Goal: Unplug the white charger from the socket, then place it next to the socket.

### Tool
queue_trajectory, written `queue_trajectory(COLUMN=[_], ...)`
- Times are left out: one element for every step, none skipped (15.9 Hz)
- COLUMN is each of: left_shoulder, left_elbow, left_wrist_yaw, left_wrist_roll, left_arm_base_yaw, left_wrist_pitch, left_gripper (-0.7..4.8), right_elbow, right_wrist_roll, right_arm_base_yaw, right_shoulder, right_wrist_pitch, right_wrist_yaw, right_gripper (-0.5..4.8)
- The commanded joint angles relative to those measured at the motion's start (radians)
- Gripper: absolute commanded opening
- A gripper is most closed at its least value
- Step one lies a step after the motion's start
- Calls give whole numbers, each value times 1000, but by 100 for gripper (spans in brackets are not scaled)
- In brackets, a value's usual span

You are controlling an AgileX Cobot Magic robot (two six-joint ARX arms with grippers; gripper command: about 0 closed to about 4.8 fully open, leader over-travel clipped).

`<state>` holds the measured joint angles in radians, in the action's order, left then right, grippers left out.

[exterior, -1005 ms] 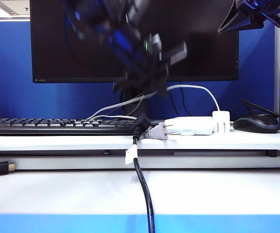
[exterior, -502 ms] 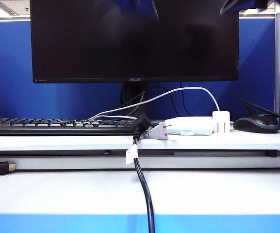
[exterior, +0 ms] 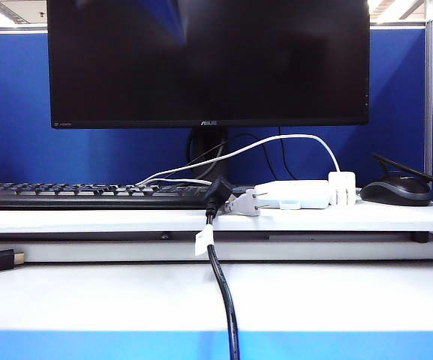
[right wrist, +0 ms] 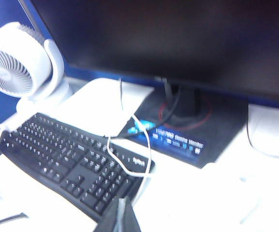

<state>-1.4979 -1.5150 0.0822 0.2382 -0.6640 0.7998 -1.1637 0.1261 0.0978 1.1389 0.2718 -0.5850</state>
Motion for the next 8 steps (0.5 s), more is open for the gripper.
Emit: queue_trajectory(left_shoulder=[-37, -54, -76, -102, -124, -147, -173, -192], left_elbow=[122, 155, 173, 178, 178, 178, 178, 178], left_wrist_yaw=[89, 92, 102, 107, 116, 152, 187, 188], left_wrist_roll=[-71, -81, -81, -82, -82, -82, -81, -81], left_arm_base_yaw=[-1, -1, -1, -1, -1, -1, -1, -1], left_wrist_pitch=[-44, -66, -81, -89, -101, -120, -144, -159], left_gripper=[-5, -5, -5, -5, -5, -5, -5, -5], right_elbow=[-4, -4, -4, -4, -4, -4, -4, -4], right_wrist_roll=[-3, -3, -3, -3, -3, -3, -3, -3], right_arm_base_yaw=[0, 0, 0, 0, 0, 0, 0, 0], right_shoulder=[-5, -5, -5, -5, -5, -5, -5, -5], right_wrist_pitch=[-14, -15, -15, -15, -15, -14, -14, -14], right_wrist_yaw=[6, 6, 6, 6, 6, 6, 6, 6], right_gripper=[-8, -8, -8, -8, -8, -8, -8, -8])
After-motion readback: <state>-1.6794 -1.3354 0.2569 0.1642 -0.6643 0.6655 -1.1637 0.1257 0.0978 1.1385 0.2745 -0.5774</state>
